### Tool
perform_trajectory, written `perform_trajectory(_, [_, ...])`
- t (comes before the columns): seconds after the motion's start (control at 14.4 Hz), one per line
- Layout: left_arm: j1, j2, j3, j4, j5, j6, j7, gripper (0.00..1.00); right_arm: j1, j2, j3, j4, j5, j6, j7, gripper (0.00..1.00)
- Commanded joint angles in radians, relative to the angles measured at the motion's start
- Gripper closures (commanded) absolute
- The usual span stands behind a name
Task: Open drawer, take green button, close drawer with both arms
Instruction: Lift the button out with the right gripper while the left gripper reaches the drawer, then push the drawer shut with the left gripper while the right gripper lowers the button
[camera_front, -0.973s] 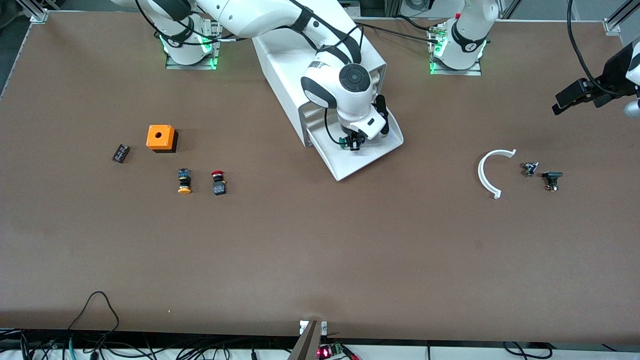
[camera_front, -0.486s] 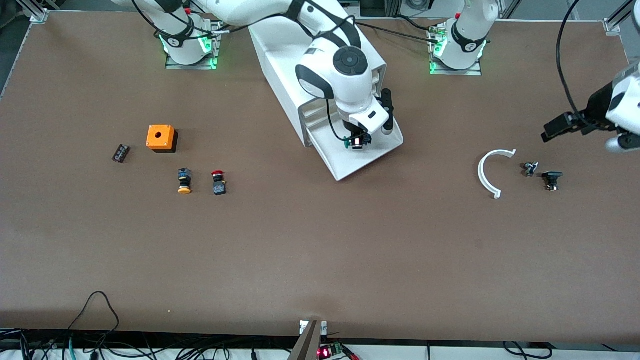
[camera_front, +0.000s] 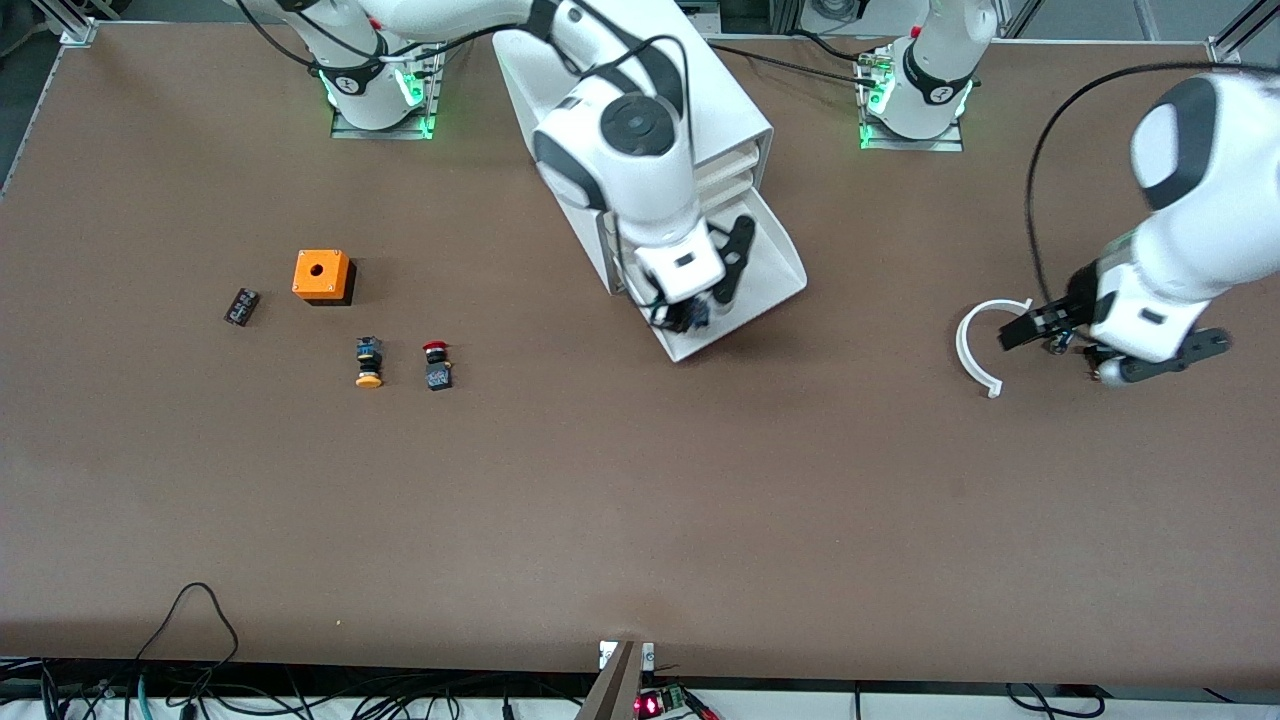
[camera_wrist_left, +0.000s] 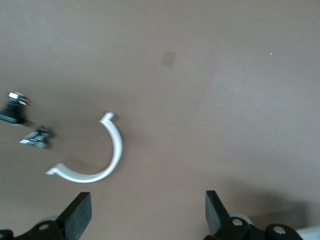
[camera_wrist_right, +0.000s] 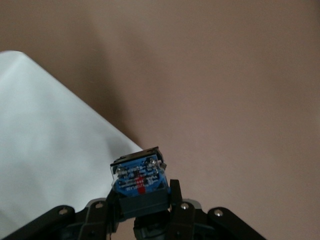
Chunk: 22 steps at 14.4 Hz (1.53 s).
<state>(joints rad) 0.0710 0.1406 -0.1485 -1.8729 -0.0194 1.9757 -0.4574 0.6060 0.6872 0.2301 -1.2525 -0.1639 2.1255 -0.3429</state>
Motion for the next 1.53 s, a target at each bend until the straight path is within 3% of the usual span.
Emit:
perform_trajectory(0.0, [-0.043,0.039,-0.023,-0.07,0.013,0.139,-0.136,0.0,-0.107,-0.044,0.011,-0.076,-0.008,-0.012,0.025,0.74])
perform_trajectory(0.42, [-0.191,0.24,-0.028,-0.164,0.016,0.547,-0.429,0.0,-0.178,-0.064,-0.06,-0.163,-0.005,-0.032,0.206,0.73])
perform_trajectory(0.63, [-0.278,0.267,-0.026,-0.169,0.019,0.561,-0.616,0.0,-0.178,-0.077,-0.078,-0.231,-0.011,-0.022,0.495,0.73])
perform_trajectory(0.9, [-0.398,0.287,-0.028,-0.19,0.021,0.563,-0.806,0.0,-0.18,-0.092,-0.078,-0.346,-0.016,-0.006,0.697,0.73])
perform_trajectory(1.18, [-0.444,0.289,-0.036,-0.206,0.019,0.56,-0.897,0.0,-0.221,-0.135,-0.078,-0.508,-0.017,0.16,0.764,0.69])
perform_trajectory(1.32, [-0.455,0.29,-0.074,-0.221,0.019,0.557,-0.894,0.0,-0.222,-0.14,-0.08,-0.541,-0.017,0.18,0.774,0.69])
perform_trajectory(1.46, [-0.462,0.29,-0.104,-0.233,0.019,0.551,-0.889,0.0,-0.222,-0.14,-0.08,-0.576,-0.016,0.206,0.777,0.63])
